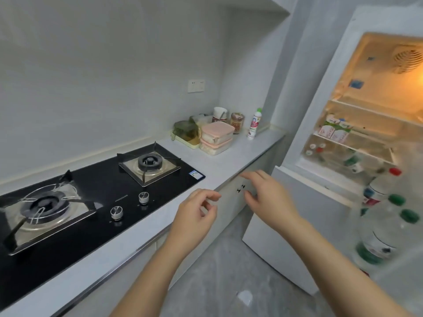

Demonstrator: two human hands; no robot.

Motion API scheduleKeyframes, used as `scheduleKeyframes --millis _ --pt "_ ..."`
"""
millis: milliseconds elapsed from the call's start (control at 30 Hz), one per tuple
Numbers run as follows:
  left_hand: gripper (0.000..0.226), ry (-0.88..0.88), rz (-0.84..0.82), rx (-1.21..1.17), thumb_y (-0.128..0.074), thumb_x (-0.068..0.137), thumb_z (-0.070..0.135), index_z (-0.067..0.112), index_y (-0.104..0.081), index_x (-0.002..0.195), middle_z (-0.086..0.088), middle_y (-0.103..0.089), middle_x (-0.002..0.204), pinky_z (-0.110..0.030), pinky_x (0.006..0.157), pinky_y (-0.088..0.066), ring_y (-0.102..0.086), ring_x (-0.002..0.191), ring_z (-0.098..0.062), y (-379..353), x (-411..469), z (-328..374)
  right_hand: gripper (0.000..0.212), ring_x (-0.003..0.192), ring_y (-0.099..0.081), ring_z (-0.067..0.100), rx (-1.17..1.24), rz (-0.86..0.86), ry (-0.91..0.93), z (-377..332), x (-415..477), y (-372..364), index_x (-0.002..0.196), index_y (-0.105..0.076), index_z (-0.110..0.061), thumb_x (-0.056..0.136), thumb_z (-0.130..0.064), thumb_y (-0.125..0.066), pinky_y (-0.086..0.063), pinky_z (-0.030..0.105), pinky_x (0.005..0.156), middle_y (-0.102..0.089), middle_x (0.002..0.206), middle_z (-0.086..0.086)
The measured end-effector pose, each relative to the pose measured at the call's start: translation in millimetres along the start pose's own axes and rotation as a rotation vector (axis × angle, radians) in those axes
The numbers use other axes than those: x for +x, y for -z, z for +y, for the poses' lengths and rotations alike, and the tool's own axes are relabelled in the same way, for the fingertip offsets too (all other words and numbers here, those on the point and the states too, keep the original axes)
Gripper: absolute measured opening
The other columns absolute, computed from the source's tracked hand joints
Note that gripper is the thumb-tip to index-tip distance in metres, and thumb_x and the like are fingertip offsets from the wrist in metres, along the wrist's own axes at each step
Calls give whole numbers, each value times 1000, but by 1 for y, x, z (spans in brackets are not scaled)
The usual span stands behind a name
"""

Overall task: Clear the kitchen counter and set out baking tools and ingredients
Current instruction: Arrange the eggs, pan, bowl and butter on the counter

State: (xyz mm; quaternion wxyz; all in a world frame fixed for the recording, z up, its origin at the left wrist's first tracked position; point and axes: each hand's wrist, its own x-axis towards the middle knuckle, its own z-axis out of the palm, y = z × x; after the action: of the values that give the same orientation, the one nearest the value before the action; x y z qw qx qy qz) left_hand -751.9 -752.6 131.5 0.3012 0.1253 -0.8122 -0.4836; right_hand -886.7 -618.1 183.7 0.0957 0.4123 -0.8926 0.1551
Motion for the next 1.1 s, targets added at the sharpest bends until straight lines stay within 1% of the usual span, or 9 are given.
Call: scheduleKeyframes --millis 67,200,333,500,633,700,800,900,1100 --pt "28 -6 26 -15 -56 86 2 27 -65 96 15 -63 99 -9 69 -41 -57 85 -3 -28 -10 14 41 102 -59 23 15 6 17 22 -16 13 133 -51 -26 92 -24 -52 -48 34 81 -55 128 -5" --pt "32 34 76 -49 -57 85 -1 29 -65 93 12 -64 99 -8 67 -40 -57 82 -2 -89 -35 41 39 103 -58 19 40 -7 47 59 -49 38 131 -52 -28 92 -24 -52 -45 30 77 -55 124 -7" --pt "30 48 57 -78 -56 85 -1 27 -65 93 12 -64 100 -11 67 -42 -57 83 -3 -139 -66 74 36 100 -59 15 86 14 74 85 -82 65 128 -54 -30 92 -24 -53 -47 31 79 -56 121 -8" --pt "37 -2 48 -78 -56 84 0 36 -63 89 13 -65 97 -14 69 -44 -58 83 -6 -165 -90 104 36 108 -56 16 24 79 162 102 -120 103 128 -55 -28 92 -23 -53 -39 27 75 -56 123 -8" --pt "35 -26 17 -112 -57 85 0 35 -63 86 11 -65 94 -12 69 -42 -59 82 -7 -181 -105 128 35 113 -54 20 -72 105 195 118 -156 133 127 -57 -26 92 -22 -54 -42 33 82 -57 127 -7" --pt "32 -35 -4 -118 -57 85 1 32 -64 87 12 -65 94 -12 68 -42 -59 80 -7 -192 -112 139 33 110 -56 22 -121 113 229 128 -171 147 124 -59 -23 91 -20 -57 -44 35 80 -60 122 -4" --pt "31 -64 -36 -101 -57 85 4 34 -62 87 17 -63 94 -11 67 -41 -59 83 -7 -211 -120 158 32 100 -62 27 -186 144 268 147 -186 168 117 -64 -19 86 -15 -64 -45 35 72 -65 113 0" --pt "24 -85 -73 -78 -58 86 7 30 -65 91 19 -62 93 -10 66 -40 -58 83 -4 -235 -130 180 30 91 -65 29 -245 195 320 174 -195 188 110 -68 -17 81 -10 -69 -44 33 65 -68 105 2" --pt "18 -101 -55 -73 -58 87 11 27 -65 94 17 -62 96 -12 67 -43 -57 84 -3 -288 -119 220 28 79 -67 31 -401 298 466 224 -189 227 96 -70 -12 70 -6 -77 -48 36 61 -69 91 5"
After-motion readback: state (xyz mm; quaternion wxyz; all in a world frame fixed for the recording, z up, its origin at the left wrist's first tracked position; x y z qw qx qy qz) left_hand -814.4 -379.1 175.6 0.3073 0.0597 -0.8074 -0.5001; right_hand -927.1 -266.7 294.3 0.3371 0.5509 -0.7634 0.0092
